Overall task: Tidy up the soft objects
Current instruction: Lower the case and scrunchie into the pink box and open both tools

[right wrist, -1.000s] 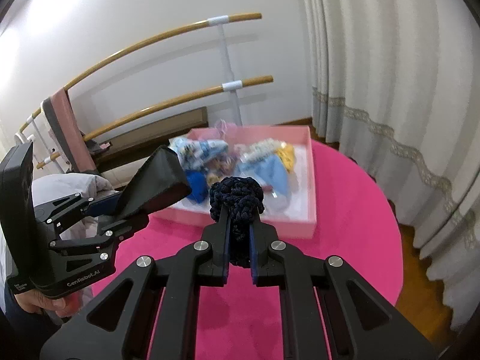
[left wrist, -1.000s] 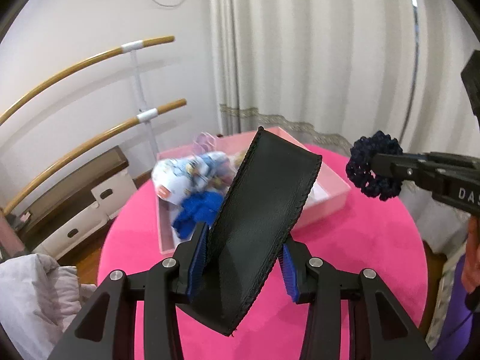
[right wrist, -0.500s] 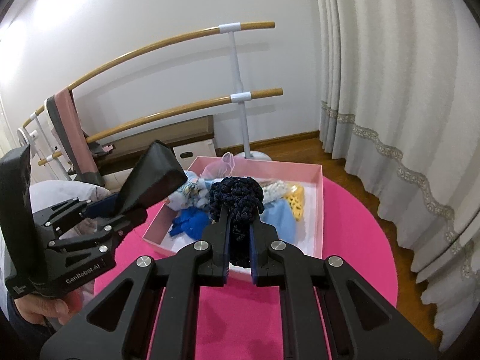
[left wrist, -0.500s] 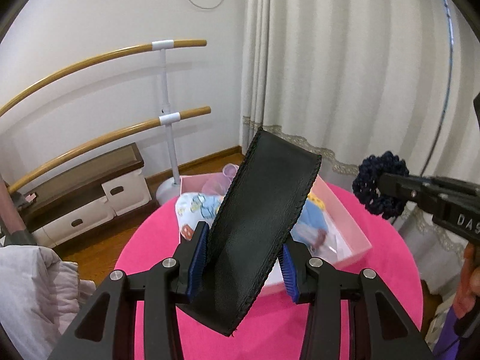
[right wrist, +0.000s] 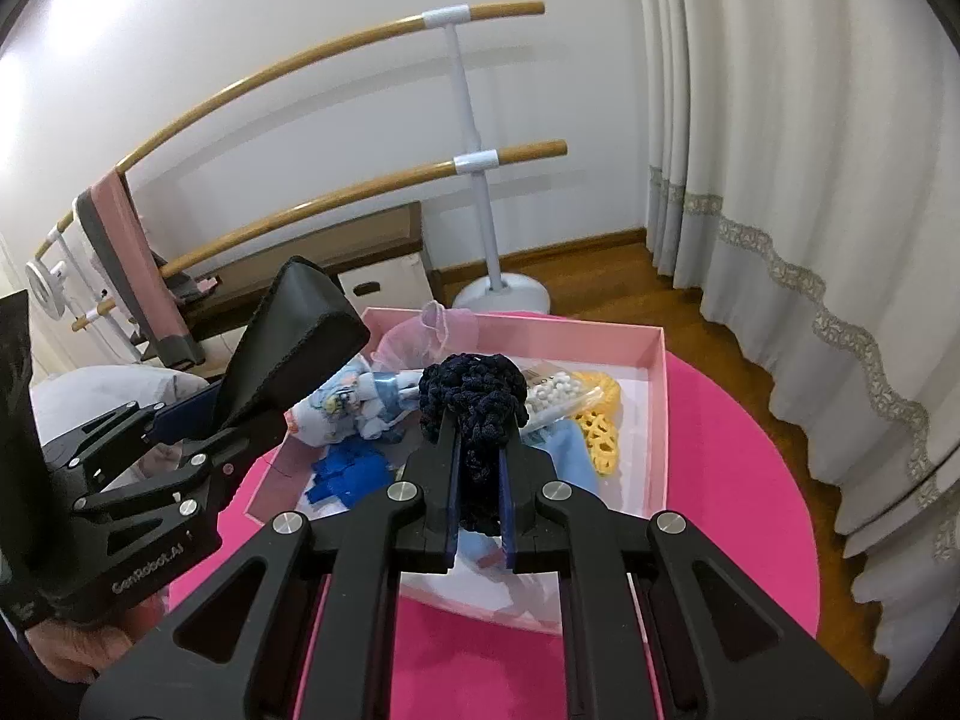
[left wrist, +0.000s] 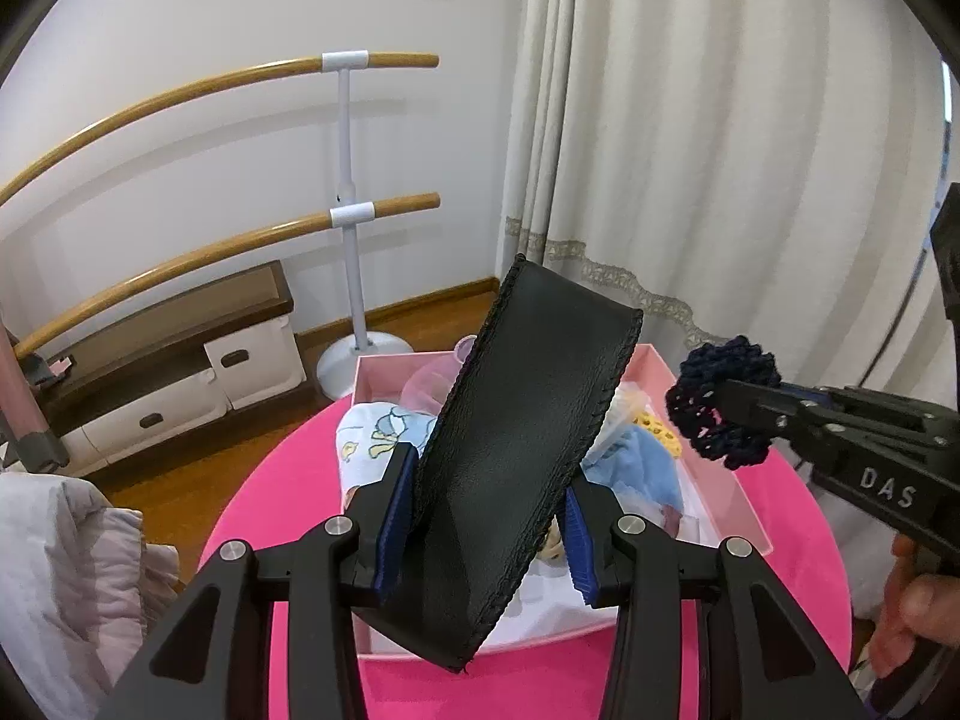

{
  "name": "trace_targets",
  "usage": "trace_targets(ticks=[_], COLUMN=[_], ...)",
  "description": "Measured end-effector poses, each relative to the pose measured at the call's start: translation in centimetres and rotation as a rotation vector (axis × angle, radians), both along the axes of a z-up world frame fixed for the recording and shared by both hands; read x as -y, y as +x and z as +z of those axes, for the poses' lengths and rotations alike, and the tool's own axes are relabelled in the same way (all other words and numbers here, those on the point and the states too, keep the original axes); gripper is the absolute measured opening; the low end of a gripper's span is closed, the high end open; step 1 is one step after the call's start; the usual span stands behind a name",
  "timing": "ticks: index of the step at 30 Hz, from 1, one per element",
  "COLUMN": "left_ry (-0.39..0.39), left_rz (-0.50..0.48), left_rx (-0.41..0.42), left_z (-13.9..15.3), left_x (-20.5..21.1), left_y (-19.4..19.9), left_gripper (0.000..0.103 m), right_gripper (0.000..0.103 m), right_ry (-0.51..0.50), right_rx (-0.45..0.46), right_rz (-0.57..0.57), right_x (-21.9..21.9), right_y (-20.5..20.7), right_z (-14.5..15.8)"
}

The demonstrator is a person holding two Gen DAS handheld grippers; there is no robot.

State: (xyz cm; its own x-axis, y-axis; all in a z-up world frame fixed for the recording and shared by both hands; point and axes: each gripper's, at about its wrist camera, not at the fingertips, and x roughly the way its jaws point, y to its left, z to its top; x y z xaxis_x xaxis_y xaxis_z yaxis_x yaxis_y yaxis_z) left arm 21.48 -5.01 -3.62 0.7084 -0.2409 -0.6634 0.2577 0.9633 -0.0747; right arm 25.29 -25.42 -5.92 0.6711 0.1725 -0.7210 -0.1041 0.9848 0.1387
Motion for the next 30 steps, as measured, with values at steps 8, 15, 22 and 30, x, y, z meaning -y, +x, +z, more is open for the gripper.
trace_targets(ticks=[8,15,22,30], left_ry=[0.018,0.062,0.047,0.045], left_rz=[-0.005,-0.001,0.026,0.090], left_rx=[-0.024,0.006,0.051,0.116], left_z=[0.0,0.2,0.3,1.9], left_x=[2.2,4.0,2.8,-0.7], left_y=[1.8,2.4,0.0,-4.7], left_gripper=[0.041,0.095,0.103,0.103], right_gripper=[0.014,0.067,0.103,0.103], right_ry=[0.011,0.036,0.075,0.083], right_rx=[-0.035,-0.025,0.010,0.058], right_rz=[-0.019,-0.058,-0.093,-0.121], right_x=[0.7,1.6,2.2,2.0], right_y=[1.9,2.1,0.9,-2.0], right_z=[-2.1,-3.1,-2.5,0.2])
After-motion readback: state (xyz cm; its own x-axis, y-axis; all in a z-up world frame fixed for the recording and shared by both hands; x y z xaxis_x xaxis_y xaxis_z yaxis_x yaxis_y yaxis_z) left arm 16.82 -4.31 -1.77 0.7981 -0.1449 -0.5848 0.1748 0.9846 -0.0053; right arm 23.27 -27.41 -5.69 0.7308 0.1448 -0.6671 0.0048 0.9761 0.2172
